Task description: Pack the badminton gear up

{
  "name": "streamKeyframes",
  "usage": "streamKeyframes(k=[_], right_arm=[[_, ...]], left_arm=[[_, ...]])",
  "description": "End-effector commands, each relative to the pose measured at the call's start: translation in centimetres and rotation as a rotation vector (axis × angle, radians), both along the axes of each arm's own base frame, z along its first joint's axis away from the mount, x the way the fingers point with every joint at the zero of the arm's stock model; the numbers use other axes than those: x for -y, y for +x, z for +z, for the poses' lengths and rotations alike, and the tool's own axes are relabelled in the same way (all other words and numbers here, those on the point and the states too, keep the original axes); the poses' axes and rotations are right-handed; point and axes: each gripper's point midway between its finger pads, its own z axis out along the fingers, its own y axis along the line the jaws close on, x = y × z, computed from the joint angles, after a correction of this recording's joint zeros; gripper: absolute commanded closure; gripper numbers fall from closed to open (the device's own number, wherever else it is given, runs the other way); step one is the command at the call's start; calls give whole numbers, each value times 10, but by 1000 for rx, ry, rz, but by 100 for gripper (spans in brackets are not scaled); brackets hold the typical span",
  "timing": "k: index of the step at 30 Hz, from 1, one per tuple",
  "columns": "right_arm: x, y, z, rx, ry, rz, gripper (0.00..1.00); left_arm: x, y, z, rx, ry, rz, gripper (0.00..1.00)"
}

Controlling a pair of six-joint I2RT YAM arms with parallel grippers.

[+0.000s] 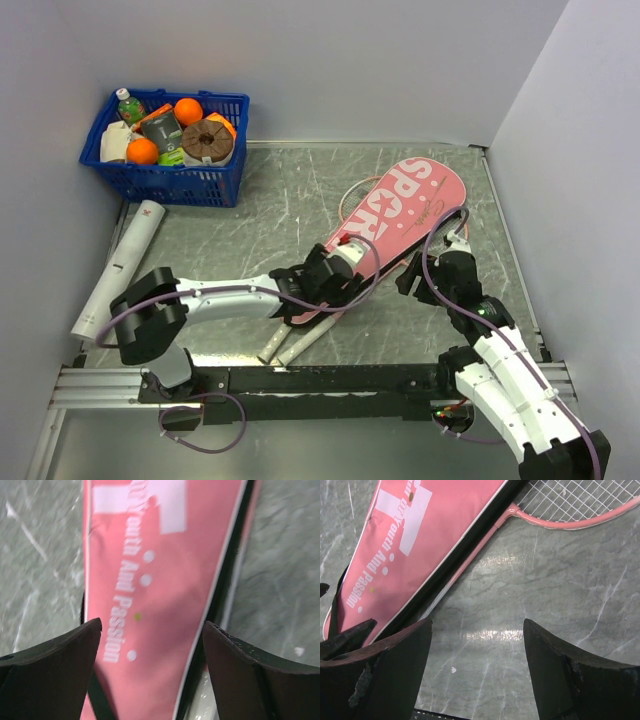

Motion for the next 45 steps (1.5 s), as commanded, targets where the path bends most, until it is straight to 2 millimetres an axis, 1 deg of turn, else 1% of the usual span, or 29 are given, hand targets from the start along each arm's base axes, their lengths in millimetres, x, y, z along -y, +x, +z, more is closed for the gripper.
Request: streamKeyframes(k=[1,2,3,7,11,13,14,18,20,21,22,26,28,31,33,37,38,39,40,42,43,45], right_arm=[[1,6,10,28,11,-20,20],[1,7,9,28,13,-20,20],[0,6,8,24,14,-18,20],[1,9,7,20,17,-28,20],[1,10,7,22,17,-30,20],[1,11,7,21,16,-32,21],[-3,10,7,16,30,-14,21],[-4,10,4,6,33,-11,21],[-4,11,3,9,35,-15,21],[-4,11,1,4,34,-12,21],[-4,11,0,1,35,-15,21],[-6,12,0,-1,42,-9,21],[-6,12,-1,-5,43,-9,21],[-7,12,-3,-7,46,-7,21],[-7,12,-4,-10,49,-4,21],[-8,13,-5,-13,54,-1,21],[-8,13,-6,-14,52,0,22],[-9,12,-6,-17,52,3,21],[-8,13,-6,-16,53,1,22],[-8,13,-6,-13,53,1,22],[-9,12,-6,-13,54,3,22],[-9,12,-4,-6,58,4,22]], left_arm=[[38,1,14,49,-17,-127,13],[41,2,14,55,-12,-130,13],[43,0,8,53,7,-136,13],[51,0,0,56,38,-166,15],[53,3,-5,61,54,-170,17],[56,3,-9,56,62,-182,20],[56,3,-11,52,69,-183,21],[58,3,-18,50,81,-192,23],[59,2,-22,45,86,-199,31],[58,2,-25,44,98,-204,37],[57,4,-25,49,105,-198,48],[58,5,-30,48,121,-205,60],[59,5,-33,49,127,-208,64],[58,5,-37,45,134,-209,64],[59,6,-39,44,137,-208,63],[58,7,-40,48,144,-203,56],[59,7,-40,49,143,-203,57],[59,8,-40,53,146,-199,58],[58,9,-41,55,148,-199,64],[57,11,-41,57,152,-191,69],[56,12,-41,61,154,-185,77],[56,14,-38,68,154,-179,85]])
